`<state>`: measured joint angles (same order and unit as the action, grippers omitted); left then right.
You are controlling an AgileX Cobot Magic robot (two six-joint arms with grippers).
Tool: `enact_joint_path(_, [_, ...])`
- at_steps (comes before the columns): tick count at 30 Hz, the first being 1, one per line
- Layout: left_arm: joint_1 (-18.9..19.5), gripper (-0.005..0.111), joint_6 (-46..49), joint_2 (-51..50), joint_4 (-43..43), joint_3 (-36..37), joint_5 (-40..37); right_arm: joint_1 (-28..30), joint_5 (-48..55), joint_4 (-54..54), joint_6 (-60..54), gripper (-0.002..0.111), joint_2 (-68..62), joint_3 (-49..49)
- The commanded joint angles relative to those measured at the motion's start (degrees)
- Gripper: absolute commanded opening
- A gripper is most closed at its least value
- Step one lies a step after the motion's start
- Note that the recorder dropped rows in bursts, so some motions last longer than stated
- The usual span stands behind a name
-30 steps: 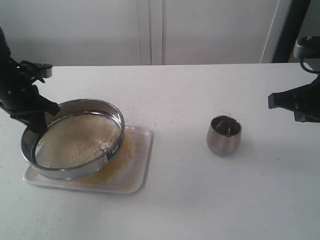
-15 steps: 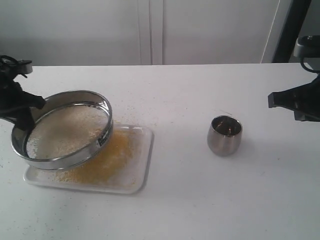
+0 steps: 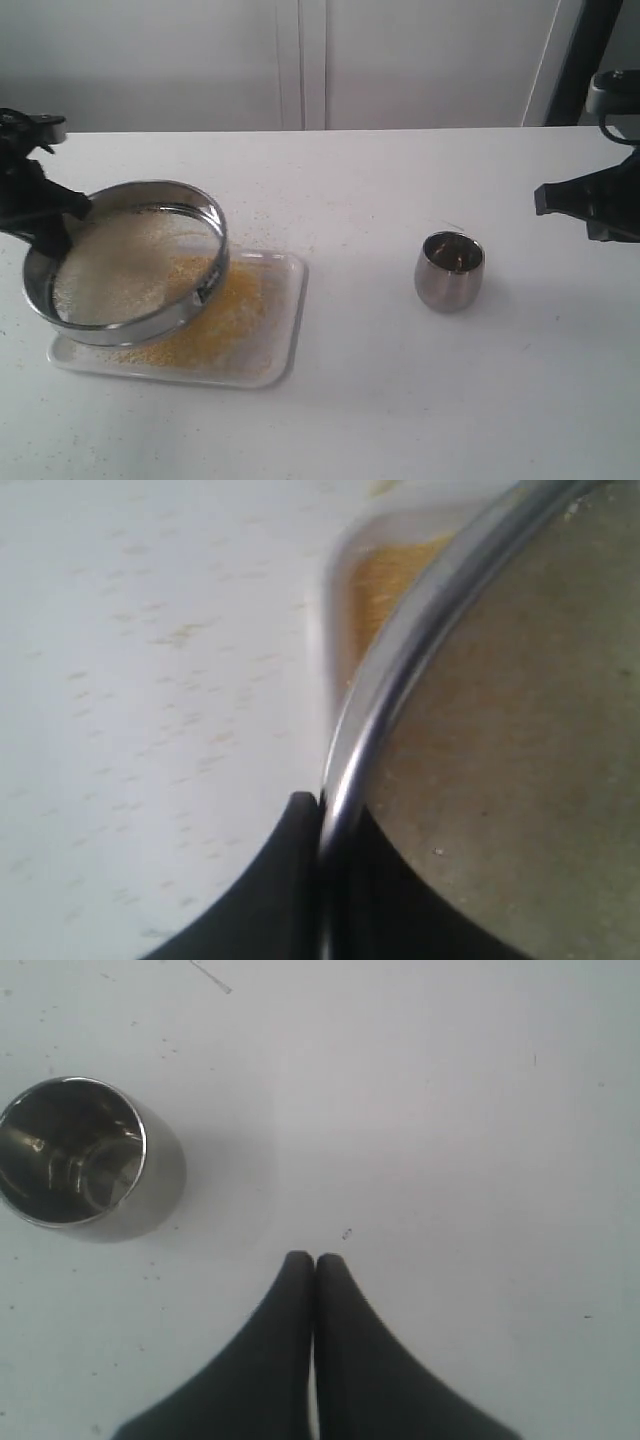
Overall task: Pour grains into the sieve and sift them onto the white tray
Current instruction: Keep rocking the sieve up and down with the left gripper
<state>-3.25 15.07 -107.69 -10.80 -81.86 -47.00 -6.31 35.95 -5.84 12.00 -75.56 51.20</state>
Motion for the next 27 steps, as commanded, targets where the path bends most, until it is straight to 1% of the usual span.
enact_joint_path(1, [-0.8, 0.0, 0.4, 1.2, -0.1, 0.1, -2.7, 0.2, -0.5, -0.2, -0.2, 0.0, 0.0, 0.1])
enact_joint_path(2, [1.0, 0.0, -1.1, 1.3, 1.9, -0.3, -3.0, 0.2, -0.5, -0.2, -0.2, 0.0, 0.0, 0.1])
enact_joint_path(4, [3.9, 0.0, -4.7, 1.4, 2.0, -0.4, -2.0, 0.2, -0.4, -0.2, -0.2, 0.0, 0.0, 0.1])
enact_joint_path(6, [3.3, 0.0, -3.7, 1.0, -2.7, 0.1, -0.6, 0.2, -0.4, -0.2, -0.2, 0.0, 0.0, 0.1])
enact_joint_path(8, [-0.5, 0.0, 0.2, -0.1, -5.7, 0.2, -0.7, 0.2, -0.5, -0.2, -0.2, 0.0, 0.0, 0.1])
enact_joint_path(9, [-2.2, 0.0, 1.6, -0.3, -4.1, 0.2, -1.6, 0.2, -0.5, -0.2, -0.2, 0.0, 0.0, 0.1])
enact_joint_path(10, [-3.8, 0.0, 1.1, -0.4, -0.6, 0.2, -2.0, 0.2, -0.5, -0.2, -0.2, 0.0, 0.0, 0.1])
enact_joint_path(11, [-4.3, 0.0, -1.3, -0.2, 3.3, 0.1, -2.1, 0.2, -0.5, -0.2, -0.2, 0.0, 0.0, 0.1])
enact_joint_path(12, [-4.0, 0.0, -3.1, 0.0, 6.3, -0.1, -2.1, 0.2, -0.5, -0.2, 0.0, 0.0, 0.0, 0.1])
enact_joint_path(14, [-1.2, 0.0, -7.4, 0.6, 12.6, -1.2, -2.7, 0.2, -0.5, -0.2, 0.7, 0.0, 0.0, 0.1])
enact_joint_path(15, [-0.1, 0.0, -9.7, 0.7, 13.9, -1.6, -2.9, 0.2, -0.5, -0.2, 0.7, 0.0, 0.0, 0.1])
enact_joint_path(16, [0.9, 0.0, -11.6, 1.0, 13.5, -1.8, -2.7, 0.2, -0.5, -0.2, 0.7, 0.0, 0.0, 0.1])
enact_joint_path(17, [1.0, 0.0, -12.1, 1.0, 11.4, -1.8, -2.2, 0.2, -0.5, -0.2, 0.7, 0.0, 0.0, 0.1])
enact_joint_path(18, [0.4, 0.0, -11.2, 0.8, 8.6, -1.8, -2.0, 0.2, -0.5, -0.2, 0.7, 0.0, 0.0, 0.1])
enact_joint_path(20, [-3.1, 0.0, -5.6, -0.2, 1.0, -1.8, -1.2, 0.2, -0.5, -0.2, 0.7, 0.0, 0.0, 0.1])
enact_joint_path(21, [-5.4, 0.0, -3.0, -0.5, 0.2, -1.8, -1.4, 0.2, -0.5, -0.2, 0.7, 0.0, 0.0, 0.1])
enact_joint_path(22, [-6.8, 0.0, -2.4, -0.6, 1.3, -1.8, -1.6, 0.2, -0.5, -0.2, 0.7, 0.0, 0.0, 0.1])
enact_joint_path(23, [-7.6, 0.0, -3.8, -0.6, 3.6, -1.8, -1.7, 0.2, -0.4, -0.2, 0.7, 0.0, 0.0, 0.1])
enact_joint_path(25, [-6.1, 0.0, -6.1, -0.4, 7.8, -2.0, -2.9, 0.2, -0.4, -0.2, 0.7, 0.0, 0.0, 0.1])
enact_joint_path(27, [-1.8, 0.0, -6.6, 0.0, 8.4, -2.2, -4.3, 0.2, -0.4, -0.2, 0.7, 0.0, 0.0, 0.1])
